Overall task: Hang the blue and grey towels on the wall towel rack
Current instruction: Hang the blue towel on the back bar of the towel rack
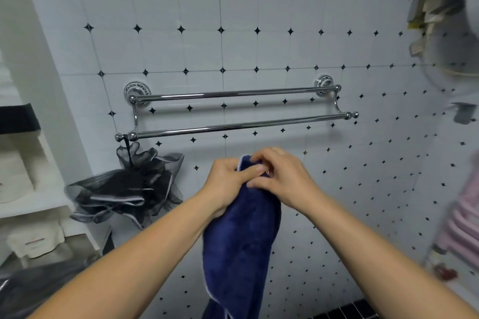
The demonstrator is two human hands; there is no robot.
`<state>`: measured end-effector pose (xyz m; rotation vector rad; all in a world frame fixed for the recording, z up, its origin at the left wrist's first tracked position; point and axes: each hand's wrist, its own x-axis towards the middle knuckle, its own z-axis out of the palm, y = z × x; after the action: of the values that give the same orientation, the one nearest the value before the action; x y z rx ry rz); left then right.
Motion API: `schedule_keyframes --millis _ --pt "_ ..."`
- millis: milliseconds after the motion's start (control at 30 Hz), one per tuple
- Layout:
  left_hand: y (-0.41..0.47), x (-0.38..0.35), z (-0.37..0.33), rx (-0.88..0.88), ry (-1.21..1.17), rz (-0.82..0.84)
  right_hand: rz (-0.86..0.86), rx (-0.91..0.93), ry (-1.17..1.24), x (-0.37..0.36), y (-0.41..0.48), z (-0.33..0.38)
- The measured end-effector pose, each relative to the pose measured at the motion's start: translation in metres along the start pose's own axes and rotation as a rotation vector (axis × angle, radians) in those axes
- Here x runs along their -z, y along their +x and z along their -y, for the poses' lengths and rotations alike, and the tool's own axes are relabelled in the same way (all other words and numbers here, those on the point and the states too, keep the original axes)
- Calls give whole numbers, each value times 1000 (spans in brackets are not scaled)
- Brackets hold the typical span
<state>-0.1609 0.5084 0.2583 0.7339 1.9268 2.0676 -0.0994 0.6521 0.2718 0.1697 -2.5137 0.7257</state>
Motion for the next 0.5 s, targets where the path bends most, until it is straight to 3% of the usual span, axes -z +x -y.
schedule_keyframes --millis 233,500 --pt "-1 26 7 118 -109 43 -75 66 126 2 1 2" --pt "-4 36 51 366 -317 39 -292 -62 644 21 28 -18"
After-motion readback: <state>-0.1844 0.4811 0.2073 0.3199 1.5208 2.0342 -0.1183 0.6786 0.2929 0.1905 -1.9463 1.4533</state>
